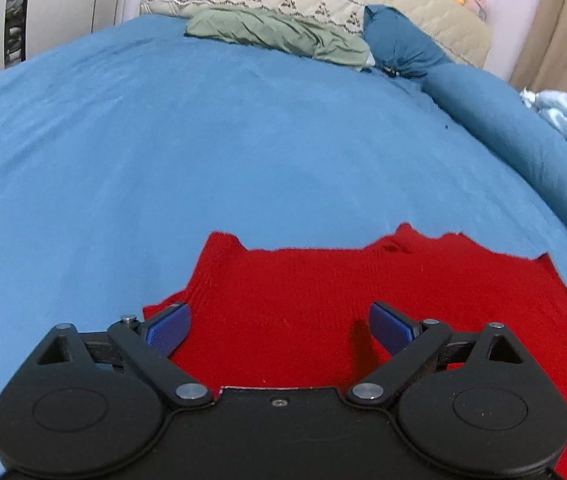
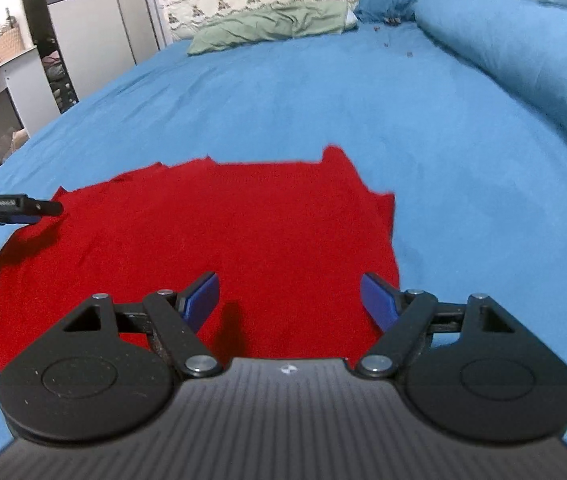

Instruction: Fold small clothes

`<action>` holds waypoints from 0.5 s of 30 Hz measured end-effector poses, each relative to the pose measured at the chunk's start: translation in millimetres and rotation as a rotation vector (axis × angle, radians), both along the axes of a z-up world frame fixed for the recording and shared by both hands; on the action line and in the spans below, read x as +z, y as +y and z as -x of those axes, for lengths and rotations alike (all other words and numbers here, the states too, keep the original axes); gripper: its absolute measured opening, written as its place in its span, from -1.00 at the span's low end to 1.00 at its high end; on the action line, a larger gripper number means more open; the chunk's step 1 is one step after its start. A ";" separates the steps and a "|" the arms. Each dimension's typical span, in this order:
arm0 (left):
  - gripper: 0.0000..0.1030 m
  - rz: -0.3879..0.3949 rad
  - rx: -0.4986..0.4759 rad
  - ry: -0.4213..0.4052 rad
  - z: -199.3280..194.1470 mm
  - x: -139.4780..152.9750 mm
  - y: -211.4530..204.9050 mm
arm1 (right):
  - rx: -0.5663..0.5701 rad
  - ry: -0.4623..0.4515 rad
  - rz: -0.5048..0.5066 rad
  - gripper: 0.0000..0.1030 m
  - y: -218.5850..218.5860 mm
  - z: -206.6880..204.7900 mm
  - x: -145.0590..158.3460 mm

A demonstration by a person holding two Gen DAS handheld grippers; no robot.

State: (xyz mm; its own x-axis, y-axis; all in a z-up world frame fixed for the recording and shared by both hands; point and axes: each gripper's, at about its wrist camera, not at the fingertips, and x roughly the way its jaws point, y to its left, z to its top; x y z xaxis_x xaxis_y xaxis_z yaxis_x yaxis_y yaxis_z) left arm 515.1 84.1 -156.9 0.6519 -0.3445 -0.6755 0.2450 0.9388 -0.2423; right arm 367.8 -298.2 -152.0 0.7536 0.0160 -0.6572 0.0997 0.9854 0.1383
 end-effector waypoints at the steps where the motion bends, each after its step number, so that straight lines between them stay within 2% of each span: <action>1: 0.90 -0.003 -0.001 0.001 0.8 1.9 -1.0 | -0.009 0.005 -0.012 0.81 -2.3 -2.8 -5.5; 4: 0.90 -0.064 -0.005 -0.038 9.8 18.0 -11.5 | -0.036 -0.005 -0.036 0.81 -8.2 1.2 -7.6; 7: 0.90 -0.170 0.030 -0.113 35.8 52.2 -23.4 | -0.057 -0.032 -0.045 0.81 -11.2 12.3 7.2; 10: 0.93 -0.166 0.010 -0.165 75.1 93.2 -34.9 | -0.075 -0.068 -0.033 0.81 -17.0 31.3 35.9; 12: 1.00 -0.191 0.019 -0.190 103.4 117.1 -47.5 | -0.079 -0.081 -0.028 0.81 -21.0 46.3 56.2; 15: 1.00 -0.213 0.010 -0.213 137.0 133.6 -72.0 | -0.074 -0.077 -0.020 0.86 -23.9 68.3 82.6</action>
State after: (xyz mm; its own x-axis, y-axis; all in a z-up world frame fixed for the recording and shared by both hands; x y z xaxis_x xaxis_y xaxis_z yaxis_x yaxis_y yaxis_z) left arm 378.1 12.1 -23.3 0.7893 -0.2022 -0.5798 0.2593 0.9656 0.0163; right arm 299.5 -322.1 -69.4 0.8016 -0.0297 -0.5971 0.1608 0.9727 0.1676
